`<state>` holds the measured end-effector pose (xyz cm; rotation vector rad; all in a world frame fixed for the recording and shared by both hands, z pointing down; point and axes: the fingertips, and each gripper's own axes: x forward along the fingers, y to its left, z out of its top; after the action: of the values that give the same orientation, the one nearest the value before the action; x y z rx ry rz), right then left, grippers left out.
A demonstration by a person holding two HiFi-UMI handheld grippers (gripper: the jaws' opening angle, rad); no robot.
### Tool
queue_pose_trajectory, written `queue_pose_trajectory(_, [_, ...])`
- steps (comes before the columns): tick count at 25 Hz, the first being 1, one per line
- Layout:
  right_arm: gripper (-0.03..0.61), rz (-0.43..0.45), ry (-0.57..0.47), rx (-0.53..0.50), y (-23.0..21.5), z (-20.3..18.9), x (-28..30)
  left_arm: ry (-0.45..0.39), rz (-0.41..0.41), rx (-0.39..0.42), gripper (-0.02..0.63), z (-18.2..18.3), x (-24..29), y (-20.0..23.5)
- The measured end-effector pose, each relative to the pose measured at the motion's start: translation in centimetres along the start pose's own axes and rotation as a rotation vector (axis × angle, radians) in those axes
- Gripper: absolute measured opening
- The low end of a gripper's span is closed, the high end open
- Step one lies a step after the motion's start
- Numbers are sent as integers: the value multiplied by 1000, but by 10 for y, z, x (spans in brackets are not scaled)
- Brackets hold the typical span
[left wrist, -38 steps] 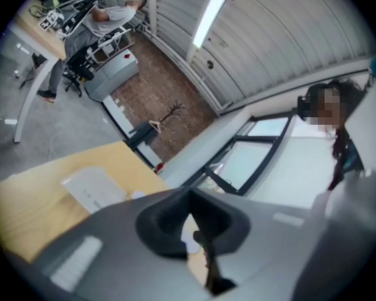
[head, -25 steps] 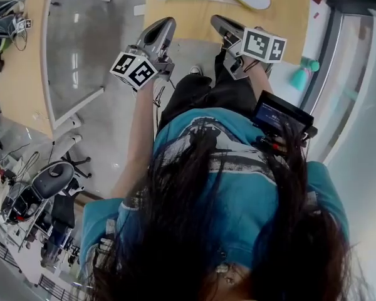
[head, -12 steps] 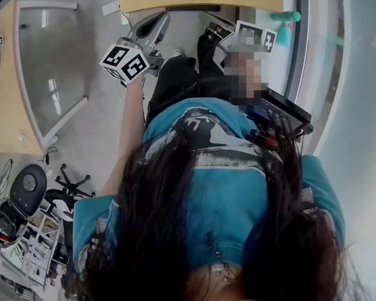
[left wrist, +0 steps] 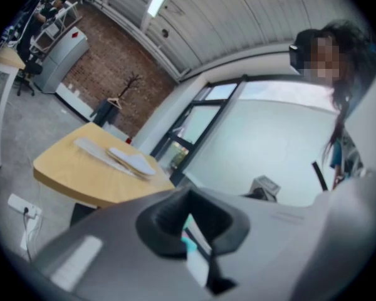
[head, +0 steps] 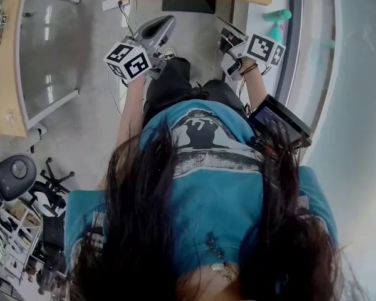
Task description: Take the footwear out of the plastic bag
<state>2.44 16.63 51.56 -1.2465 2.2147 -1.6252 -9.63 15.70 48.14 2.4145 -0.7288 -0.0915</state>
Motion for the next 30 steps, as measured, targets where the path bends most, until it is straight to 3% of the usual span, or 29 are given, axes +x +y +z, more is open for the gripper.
queue_pose_trajectory(5, [30,33,8,-3,-26,-29,-105,-32,86,20,-2,-46,1,-81])
queue_pose_trajectory(10, [30,46,52,1,-48,-61,-139,-40,151,5,-2,-84,-8,-108])
queue_pose_trajectory(16, [29,84,37,2,-57,-105,-213,12,184,50,-2,-140,-32,-187])
queue_pose_trajectory(24, [29,106,44,5,-30,-128,-216,28,193,37,-2,-135,-55,-199])
queue_pose_trajectory(30, [29,90,-6,-9,-12,-156,-225,109,153,96,-2,-154,-81,-213])
